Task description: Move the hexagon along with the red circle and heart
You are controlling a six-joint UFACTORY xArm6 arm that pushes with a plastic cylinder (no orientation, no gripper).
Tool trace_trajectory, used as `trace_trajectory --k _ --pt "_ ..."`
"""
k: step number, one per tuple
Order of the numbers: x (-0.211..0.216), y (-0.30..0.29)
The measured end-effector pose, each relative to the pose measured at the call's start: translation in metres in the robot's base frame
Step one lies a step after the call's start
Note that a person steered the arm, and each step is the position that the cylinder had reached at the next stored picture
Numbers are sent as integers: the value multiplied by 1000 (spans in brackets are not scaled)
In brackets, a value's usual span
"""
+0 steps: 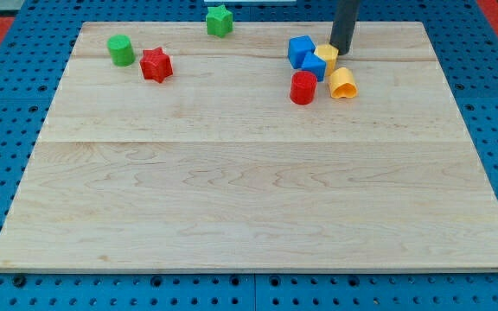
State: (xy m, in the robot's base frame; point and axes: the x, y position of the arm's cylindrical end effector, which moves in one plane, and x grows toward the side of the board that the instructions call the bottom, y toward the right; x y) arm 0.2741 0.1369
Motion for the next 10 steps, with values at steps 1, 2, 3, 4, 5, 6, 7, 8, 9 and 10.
trace_trajectory --k 1,2,3,4,5,6,7,8,9,10 --pt "40 -1" --pt "61 2" --pt "36 43" --pt "18 12" --pt "59 -7" --pt "96 -32" --pt "98 -33" --pt "106 -45" --pt "152 -83" --pt "160 -163"
